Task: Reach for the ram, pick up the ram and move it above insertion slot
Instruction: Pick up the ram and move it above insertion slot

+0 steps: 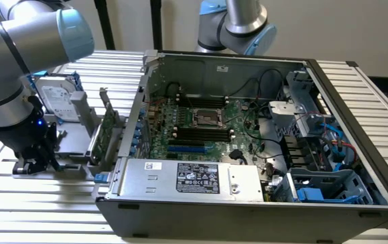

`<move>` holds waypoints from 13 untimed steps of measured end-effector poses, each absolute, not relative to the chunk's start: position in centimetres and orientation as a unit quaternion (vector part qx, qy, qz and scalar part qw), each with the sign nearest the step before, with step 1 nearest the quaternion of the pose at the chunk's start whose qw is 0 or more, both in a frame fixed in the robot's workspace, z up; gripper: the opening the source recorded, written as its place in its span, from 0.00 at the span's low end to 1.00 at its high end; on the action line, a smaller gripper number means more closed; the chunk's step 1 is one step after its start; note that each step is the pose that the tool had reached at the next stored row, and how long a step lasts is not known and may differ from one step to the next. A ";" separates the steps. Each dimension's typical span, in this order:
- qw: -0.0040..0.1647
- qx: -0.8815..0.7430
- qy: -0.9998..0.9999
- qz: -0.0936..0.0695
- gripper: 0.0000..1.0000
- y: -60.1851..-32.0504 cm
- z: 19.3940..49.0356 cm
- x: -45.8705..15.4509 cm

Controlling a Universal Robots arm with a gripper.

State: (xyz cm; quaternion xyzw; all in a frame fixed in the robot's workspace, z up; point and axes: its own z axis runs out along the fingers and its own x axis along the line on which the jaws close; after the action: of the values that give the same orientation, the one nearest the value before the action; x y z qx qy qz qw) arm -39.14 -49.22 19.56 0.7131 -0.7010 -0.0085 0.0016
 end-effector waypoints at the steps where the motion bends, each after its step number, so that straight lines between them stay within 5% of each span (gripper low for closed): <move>1: 0.001 0.713 -0.701 -0.009 0.14 -49.2 19.6 -39.1; 13: -0.002 0.714 -0.700 -0.010 0.14 -49.2 19.6 -39.1</move>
State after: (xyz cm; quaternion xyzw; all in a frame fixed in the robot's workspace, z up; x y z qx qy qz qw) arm -39.14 -49.21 19.63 0.7136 -0.7005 -0.0096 -0.0023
